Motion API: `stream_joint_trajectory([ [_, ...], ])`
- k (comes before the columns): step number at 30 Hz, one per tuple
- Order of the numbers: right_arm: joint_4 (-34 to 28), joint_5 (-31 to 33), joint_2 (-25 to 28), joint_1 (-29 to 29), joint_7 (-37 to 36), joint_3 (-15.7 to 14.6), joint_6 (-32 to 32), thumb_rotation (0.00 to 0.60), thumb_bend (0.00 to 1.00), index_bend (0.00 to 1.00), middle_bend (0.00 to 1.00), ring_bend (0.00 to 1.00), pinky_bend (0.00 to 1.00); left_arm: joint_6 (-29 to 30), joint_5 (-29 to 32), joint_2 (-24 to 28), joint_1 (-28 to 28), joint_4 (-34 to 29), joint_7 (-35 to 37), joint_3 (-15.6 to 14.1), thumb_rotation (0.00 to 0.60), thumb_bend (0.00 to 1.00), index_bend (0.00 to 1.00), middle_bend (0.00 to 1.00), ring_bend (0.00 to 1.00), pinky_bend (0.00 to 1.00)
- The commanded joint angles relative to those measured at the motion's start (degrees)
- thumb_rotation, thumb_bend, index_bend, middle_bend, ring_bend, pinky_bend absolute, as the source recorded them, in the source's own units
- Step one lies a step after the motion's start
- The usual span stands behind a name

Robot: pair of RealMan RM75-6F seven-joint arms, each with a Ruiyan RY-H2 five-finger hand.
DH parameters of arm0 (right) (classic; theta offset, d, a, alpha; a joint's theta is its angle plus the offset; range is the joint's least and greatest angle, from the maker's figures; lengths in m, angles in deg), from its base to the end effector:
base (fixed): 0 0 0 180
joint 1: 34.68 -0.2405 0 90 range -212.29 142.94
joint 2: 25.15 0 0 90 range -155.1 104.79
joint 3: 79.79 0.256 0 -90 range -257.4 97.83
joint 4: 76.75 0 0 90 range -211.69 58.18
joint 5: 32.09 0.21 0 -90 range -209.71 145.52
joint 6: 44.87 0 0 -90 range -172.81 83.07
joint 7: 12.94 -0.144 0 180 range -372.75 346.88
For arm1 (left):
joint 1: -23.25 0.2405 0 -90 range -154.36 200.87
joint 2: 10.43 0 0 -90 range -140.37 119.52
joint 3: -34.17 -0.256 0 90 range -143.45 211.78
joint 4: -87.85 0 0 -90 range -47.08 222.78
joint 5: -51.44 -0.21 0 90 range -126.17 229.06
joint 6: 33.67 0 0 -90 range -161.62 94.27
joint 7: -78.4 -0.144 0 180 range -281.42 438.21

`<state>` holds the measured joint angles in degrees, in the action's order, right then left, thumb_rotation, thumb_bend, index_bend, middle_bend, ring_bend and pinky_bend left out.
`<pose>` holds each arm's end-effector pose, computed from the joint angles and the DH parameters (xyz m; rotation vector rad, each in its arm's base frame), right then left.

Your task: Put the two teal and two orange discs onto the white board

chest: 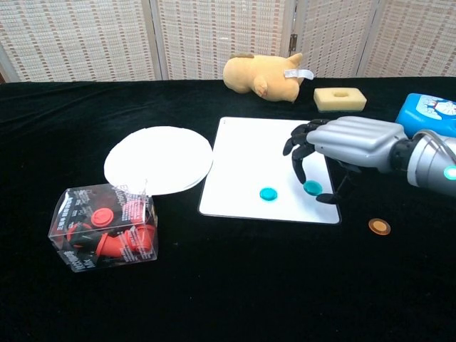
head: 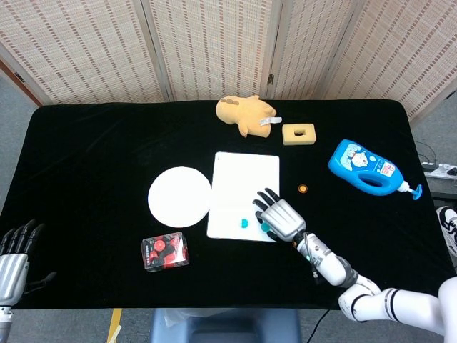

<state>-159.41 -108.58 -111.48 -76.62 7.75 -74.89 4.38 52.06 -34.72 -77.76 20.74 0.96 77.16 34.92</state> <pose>-0.1637 -0.3234 -0.0265 2.1411 -0.7064 0.7852 -0.3334 0.1609 0.1463 -1.3942 -0.8984 -0.8150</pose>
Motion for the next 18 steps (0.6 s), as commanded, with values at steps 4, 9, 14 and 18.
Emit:
stream_joint_trajectory([
  [4,2.52,2.55,-2.46,-1.68,2.12,0.89,-1.93,0.600,0.24,0.53,0.15,0.03,0.00,0.06,0.18,0.18,0.08,-0.10,-0.07,0.05,0.600,0.13,0.00,0.00,0.00,0.00],
  [9,3.59,3.52,-3.62,-2.39,2.75,1.14,-2.34,0.600,0.24,0.53,0.15,0.03,0.00,-0.02,0.24,0.30,0.07,-0.20,-0.09,0.05,0.600,0.13,0.00,0.00,0.00,0.00],
  [14,3.94,3.92,-4.18,-2.87,3.25,1.04,-2.43,0.600,0.24,0.53,0.15,0.02,0.00,-0.25,0.34,0.22,-0.02,-0.11,-0.10,0.06,0.600,0.13,0.00,0.00,0.00,0.00],
  [18,3.88,4.12,-4.23,-2.97,3.44,0.80,-2.37,0.600,0.24,0.45,0.14,0.02,0.00,-0.39,0.36,0.13,-0.06,0.04,0.00,0.02,0.600,0.13,0.00,0.00,0.00,0.00],
])
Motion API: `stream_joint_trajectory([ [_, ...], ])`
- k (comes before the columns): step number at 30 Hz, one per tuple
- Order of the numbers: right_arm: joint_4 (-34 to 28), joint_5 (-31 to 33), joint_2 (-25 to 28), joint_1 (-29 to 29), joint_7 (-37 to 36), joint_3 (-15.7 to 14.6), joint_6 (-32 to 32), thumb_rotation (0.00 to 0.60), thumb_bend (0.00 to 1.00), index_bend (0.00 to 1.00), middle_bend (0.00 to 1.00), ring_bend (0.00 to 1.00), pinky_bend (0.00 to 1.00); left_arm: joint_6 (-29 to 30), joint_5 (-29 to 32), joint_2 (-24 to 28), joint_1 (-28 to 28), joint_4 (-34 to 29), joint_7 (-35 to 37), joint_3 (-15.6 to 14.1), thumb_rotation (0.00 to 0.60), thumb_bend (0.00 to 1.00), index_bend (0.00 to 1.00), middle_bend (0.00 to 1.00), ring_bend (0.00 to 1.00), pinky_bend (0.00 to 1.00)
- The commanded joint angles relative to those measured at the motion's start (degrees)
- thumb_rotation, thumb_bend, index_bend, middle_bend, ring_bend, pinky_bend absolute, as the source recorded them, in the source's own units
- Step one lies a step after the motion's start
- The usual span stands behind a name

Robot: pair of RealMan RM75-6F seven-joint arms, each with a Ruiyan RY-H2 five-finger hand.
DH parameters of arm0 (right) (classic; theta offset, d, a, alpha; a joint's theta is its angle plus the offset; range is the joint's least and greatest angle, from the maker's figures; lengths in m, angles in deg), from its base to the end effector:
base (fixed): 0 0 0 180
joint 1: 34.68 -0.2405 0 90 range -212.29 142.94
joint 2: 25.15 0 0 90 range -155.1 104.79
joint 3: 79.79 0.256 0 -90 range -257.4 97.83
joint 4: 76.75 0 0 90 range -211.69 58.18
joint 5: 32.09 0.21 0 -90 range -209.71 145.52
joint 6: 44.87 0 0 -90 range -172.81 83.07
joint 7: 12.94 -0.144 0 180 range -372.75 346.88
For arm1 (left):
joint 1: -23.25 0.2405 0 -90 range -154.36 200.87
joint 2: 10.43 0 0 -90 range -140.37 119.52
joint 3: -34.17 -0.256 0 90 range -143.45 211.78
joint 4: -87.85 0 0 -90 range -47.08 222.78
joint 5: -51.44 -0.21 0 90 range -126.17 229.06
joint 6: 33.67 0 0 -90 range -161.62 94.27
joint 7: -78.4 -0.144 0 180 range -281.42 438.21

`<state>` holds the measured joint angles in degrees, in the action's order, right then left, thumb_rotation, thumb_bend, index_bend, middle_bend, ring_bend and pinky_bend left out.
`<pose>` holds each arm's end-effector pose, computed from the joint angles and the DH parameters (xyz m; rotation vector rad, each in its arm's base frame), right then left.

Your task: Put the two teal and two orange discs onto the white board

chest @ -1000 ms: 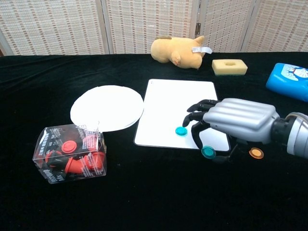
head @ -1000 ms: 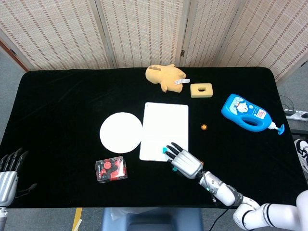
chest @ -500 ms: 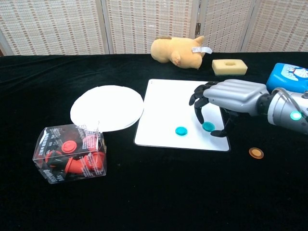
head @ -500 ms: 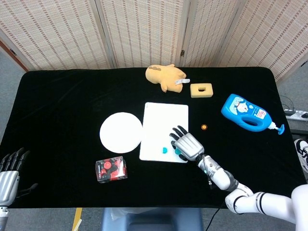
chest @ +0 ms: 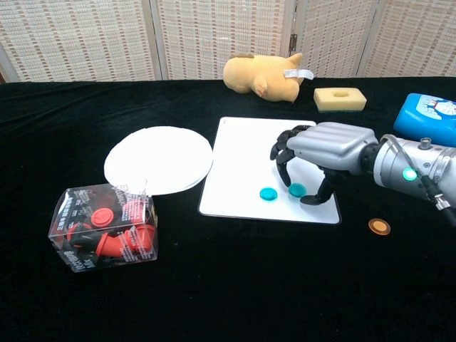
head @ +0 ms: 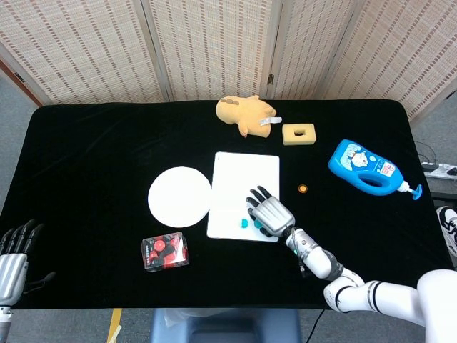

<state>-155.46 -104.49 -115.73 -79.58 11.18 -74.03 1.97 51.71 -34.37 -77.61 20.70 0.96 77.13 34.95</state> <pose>-0.1528 -0.3349 -0.0478 2.1574 -0.6884 0.7434 -0.3347 0.1612 0.1469 -1.3930 -0.9021 -0.8067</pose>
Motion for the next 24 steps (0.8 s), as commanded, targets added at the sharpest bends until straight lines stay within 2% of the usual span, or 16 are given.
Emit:
stream_joint_trajectory([
  [1,-0.17,-0.02,0.07,0.00,-0.05,-0.12,0.12,0.600,0.24,0.41,0.14,0.02,0.00,-0.08,0.02,-0.03,-0.03,0.06,0.08,-0.01,0.600,0.13,0.00,0.00,0.00,0.00],
  [5,-1.01,-0.82,0.69,0.59,-0.97,-0.55,1.34,0.600,0.23,0.30,0.14,0.02,0.00,-0.14,0.09,-0.11,-0.09,0.20,0.18,0.06,0.600,0.13,0.00,0.00,0.00,0.00],
  [9,-2.90,-2.02,2.58,2.09,-2.76,-0.85,3.97,0.600,0.24,0.24,0.14,0.03,0.00,-0.20,-0.06,-0.14,-0.26,0.21,0.16,0.12,0.600,0.13,0.00,0.00,0.00,0.00],
  [12,-5.33,-3.76,5.12,4.26,-4.40,-1.73,7.32,0.600,0.24,0.27,0.14,0.03,0.00,-0.06,-0.25,-0.17,-0.34,0.21,0.24,0.19,0.600,0.13,0.00,0.00,0.00,0.00],
  [17,-8.68,-6.71,9.83,8.54,-7.37,-4.70,11.98,0.600,0.24,0.38,0.14,0.03,0.00,0.10,-0.51,-0.18,-0.36,0.21,0.27,0.14,0.600,0.13,0.00,0.00,0.00,0.00],
  [24,-8.44,-11.50,13.05,14.12,-10.67,-10.47,16.01,0.600,0.24,0.40,0.14,0.03,0.00,0.33,-1.09,-0.10,-0.38,-0.35,-0.17,-0.09,0.600,0.13,0.00,0.00,0.00,0.00],
])
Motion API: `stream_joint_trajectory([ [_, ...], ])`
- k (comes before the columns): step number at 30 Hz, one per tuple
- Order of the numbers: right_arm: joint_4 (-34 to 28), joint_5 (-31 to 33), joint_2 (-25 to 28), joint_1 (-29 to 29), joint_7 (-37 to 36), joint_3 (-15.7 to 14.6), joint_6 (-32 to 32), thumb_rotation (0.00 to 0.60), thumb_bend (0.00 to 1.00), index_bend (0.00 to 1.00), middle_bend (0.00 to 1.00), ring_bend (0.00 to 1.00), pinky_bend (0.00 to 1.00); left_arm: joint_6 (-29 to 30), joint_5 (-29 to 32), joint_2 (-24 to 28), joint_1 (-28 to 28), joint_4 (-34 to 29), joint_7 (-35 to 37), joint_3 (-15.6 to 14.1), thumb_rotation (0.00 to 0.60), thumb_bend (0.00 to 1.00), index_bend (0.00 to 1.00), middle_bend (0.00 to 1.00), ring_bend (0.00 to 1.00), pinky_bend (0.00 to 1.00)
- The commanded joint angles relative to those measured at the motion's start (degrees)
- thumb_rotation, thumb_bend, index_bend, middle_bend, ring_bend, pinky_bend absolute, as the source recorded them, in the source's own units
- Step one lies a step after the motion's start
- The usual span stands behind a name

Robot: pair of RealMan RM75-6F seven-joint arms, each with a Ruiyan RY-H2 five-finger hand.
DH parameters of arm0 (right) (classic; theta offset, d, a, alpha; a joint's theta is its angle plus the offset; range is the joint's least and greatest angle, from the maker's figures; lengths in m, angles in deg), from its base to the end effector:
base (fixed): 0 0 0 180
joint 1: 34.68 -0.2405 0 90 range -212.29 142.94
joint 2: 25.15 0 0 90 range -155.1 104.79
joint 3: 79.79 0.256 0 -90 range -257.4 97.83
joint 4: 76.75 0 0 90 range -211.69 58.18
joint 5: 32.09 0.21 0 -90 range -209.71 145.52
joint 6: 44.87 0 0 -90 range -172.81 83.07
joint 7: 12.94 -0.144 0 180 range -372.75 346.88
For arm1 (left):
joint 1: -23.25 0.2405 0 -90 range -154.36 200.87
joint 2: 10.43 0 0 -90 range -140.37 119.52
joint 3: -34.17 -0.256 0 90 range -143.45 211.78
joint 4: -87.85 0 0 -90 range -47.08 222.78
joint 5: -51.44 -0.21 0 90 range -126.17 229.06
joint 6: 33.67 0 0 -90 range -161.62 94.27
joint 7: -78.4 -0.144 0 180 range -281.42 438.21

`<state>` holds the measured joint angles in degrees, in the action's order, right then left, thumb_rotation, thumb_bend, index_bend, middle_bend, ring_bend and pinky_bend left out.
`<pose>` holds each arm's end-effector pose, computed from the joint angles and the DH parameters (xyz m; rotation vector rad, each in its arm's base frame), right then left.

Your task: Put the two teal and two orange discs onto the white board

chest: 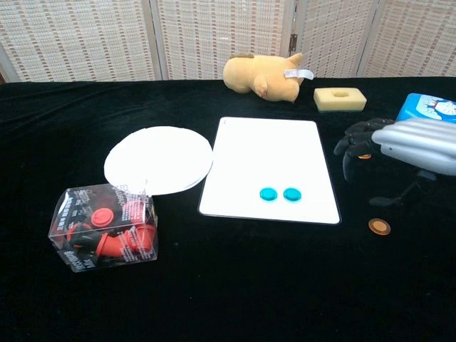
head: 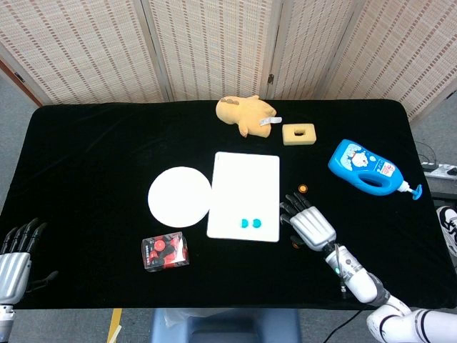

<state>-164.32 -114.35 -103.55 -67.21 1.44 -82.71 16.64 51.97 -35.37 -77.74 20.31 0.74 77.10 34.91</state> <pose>-0.2236 -0.2744 0.0198 2.0229 -0.7882 0.7958 -0.3301 0.1633 0.1451 -1.4088 -0.8927 -0.8272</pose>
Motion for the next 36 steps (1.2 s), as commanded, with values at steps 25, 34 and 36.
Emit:
stream_joint_trajectory([
  [25,8.85,-3.45,-4.79,3.97,-1.84,-1.30,-1.15,0.600,0.24,0.40,0.14,0.03,0.00,-0.02,-0.31,-0.22,0.05,0.04,0.06,-0.44,0.600,0.13,0.00,0.00,0.00,0.00],
  [34,9.25,-3.03,-5.37,4.00,-0.80,-0.76,-2.35,0.600,0.24,0.41,0.14,0.03,0.00,-0.05,-0.31,-0.40,0.07,0.44,0.30,-0.48,0.600,0.13,0.00,0.00,0.00,0.00],
  [36,9.32,-2.71,-5.50,3.98,-0.68,-0.53,-2.69,0.600,0.24,0.41,0.14,0.03,0.00,-0.05,-0.32,-0.43,0.08,0.54,0.38,-0.50,0.600,0.13,0.00,0.00,0.00,0.00],
])
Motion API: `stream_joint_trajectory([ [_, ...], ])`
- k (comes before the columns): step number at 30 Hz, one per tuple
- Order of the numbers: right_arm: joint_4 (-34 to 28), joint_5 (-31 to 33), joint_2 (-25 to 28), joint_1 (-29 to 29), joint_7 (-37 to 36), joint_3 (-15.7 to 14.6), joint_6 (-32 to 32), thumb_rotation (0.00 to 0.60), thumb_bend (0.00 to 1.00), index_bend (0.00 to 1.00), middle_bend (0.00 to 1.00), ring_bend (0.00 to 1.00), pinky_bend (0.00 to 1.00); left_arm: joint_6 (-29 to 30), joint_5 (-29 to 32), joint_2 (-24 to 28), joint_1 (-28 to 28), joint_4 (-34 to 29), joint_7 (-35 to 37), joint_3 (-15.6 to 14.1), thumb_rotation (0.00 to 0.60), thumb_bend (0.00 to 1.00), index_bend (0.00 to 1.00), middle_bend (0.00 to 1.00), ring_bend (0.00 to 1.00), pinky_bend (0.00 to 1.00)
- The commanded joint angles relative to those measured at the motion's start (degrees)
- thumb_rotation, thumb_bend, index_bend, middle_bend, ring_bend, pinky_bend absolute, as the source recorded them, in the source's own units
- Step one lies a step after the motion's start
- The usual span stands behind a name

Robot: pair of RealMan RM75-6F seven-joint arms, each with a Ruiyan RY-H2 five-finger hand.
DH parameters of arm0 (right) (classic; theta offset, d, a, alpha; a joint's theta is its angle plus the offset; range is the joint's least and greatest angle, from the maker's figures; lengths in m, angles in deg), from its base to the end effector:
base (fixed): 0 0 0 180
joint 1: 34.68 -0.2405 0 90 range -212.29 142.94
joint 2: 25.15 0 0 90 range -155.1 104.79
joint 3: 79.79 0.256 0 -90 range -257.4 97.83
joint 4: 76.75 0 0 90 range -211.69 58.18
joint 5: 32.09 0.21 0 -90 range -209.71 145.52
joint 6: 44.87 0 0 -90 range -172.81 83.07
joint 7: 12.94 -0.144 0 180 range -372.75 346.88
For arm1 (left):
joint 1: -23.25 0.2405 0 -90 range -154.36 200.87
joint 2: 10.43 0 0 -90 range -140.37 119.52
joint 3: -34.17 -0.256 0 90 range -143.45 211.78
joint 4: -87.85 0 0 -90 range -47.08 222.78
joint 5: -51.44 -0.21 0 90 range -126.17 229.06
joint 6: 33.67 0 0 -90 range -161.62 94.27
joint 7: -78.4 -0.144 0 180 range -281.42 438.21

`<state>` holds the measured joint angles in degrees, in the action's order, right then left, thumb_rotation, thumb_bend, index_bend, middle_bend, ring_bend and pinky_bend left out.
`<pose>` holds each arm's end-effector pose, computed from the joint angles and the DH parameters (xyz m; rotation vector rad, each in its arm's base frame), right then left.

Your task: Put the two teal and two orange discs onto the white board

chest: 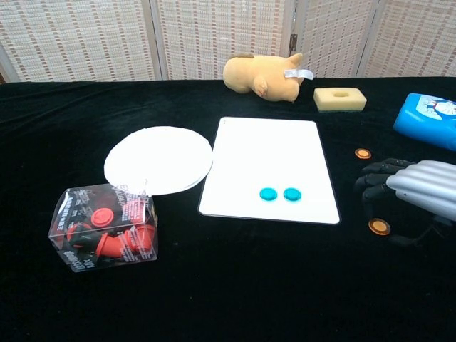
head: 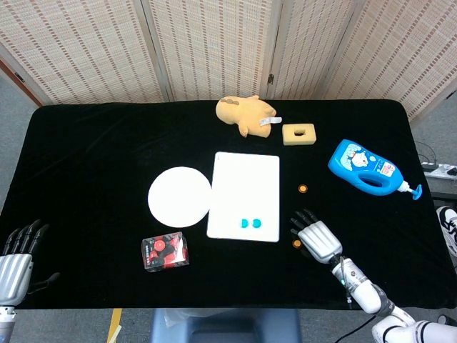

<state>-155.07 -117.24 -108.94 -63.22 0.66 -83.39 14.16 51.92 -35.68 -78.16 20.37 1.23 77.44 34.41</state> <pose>-0.2593 -0.2610 -0.0061 2.0501 -0.7936 0.6890 -0.3312 0.1612 0.1419 -1.4169 -0.9017 -0.8265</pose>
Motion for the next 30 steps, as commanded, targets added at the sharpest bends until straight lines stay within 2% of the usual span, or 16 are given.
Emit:
stream_joint_trajectory([
  [1,0.10,0.20,-0.17,-0.01,0.13,0.25,-0.29,0.600,0.24,0.41,0.14,0.03,0.00,0.03,0.03,-0.01,0.04,0.11,0.09,-0.01,0.600,0.13,0.00,0.00,0.00,0.00],
  [17,-1.52,-0.34,0.82,0.01,-1.21,1.54,0.40,0.600,0.24,0.51,0.17,0.06,0.00,0.25,0.07,-0.23,0.33,0.76,0.82,-0.11,0.600,0.13,0.00,0.00,0.00,0.00],
  [21,-4.28,0.58,2.70,-1.50,-2.47,3.98,-0.24,0.600,0.24,0.51,0.17,0.06,0.00,0.61,-0.26,-0.09,0.45,0.67,0.69,-0.20,0.600,0.13,0.00,0.00,0.00,0.00],
  [26,-7.72,6.09,4.26,-6.40,-0.85,9.38,-6.18,0.600,0.24,0.51,0.16,0.05,0.00,1.32,-0.61,-0.06,0.76,0.38,0.74,-0.28,0.600,0.13,0.00,0.00,0.00,0.00],
  [30,-8.14,9.37,3.68,-9.26,0.45,12.02,-9.25,0.600,0.24,0.51,0.16,0.05,0.00,1.51,-0.92,-0.08,0.82,0.26,0.46,-0.39,0.600,0.13,0.00,0.00,0.00,0.00],
])
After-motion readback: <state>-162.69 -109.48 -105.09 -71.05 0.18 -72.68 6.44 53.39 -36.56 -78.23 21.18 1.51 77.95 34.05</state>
